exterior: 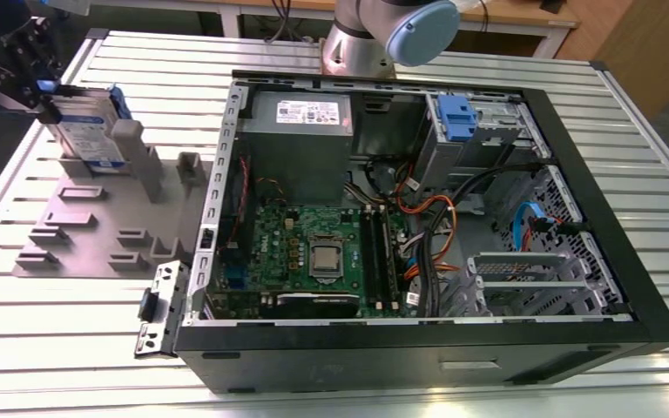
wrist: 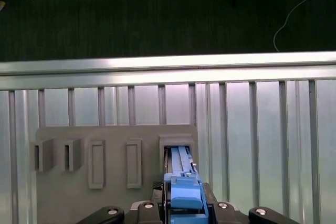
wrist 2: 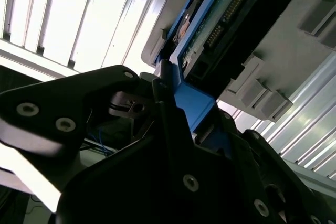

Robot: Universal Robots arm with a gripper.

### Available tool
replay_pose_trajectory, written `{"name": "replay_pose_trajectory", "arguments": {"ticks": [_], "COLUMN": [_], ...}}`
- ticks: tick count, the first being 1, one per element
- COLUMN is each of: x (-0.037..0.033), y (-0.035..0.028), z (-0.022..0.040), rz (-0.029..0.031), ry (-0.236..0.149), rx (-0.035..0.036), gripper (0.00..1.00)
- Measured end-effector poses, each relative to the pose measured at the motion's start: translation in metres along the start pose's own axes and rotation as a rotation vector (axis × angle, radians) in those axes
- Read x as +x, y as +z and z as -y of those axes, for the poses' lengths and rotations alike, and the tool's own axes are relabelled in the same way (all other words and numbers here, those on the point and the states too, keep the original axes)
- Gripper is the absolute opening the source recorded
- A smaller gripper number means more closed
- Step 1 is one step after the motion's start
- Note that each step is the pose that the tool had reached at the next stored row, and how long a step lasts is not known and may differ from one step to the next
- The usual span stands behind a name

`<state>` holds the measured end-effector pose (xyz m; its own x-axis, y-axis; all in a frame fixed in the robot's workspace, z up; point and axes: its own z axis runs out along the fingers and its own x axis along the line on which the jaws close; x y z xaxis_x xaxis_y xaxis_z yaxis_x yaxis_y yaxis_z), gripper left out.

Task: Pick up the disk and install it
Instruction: 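Pick up the disk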

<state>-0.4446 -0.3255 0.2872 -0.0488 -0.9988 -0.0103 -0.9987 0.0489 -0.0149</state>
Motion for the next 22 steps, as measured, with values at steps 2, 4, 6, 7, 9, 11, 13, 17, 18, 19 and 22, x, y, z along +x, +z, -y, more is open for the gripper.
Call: {"name": "replay_pose_trajectory", "arguments": {"ticks": [2, 4, 6, 7, 9, 11, 13, 17, 18, 19, 22], "x": [0.0000, 0.0000, -0.0001, 0.0000, -0.0001, -0.0001, -0.0001, -0.0001, -0.0001, -0.0001, -0.0002], "y": [-0.0013, -0.0025, -0.0038, -0.0047, -0.0065, -0.0079, -0.0094, -0.0118, -0.0119, -0.0140, -0.0144], "z": [0.0000, 0.0000, 0.0000, 0.0001, 0.0001, 0.0001, 0.0001, 0.0002, 0.0002, 0.0002, 0.0002], "rz": [-0.0013, -0.0020, -0.0022, -0.0023, -0.0024, -0.0025, -0.0026, -0.0025, -0.0024, -0.0027, -0.0049], "ry": [0.000, 0.000, 0.000, 0.000, 0.000, 0.000, 0.000, 0.000, 0.000, 0.000, 0.000], "rx": [0.0000, 0.0000, 0.0001, 0.0000, 0.0001, 0.0001, 0.0000, 0.0004, 0.0005, 0.0002, 0.0003], "gripper": [0.37, 0.37, 0.37, 0.37, 0.37, 0.37, 0.37, 0.37, 0.37, 0.37, 0.37]}}
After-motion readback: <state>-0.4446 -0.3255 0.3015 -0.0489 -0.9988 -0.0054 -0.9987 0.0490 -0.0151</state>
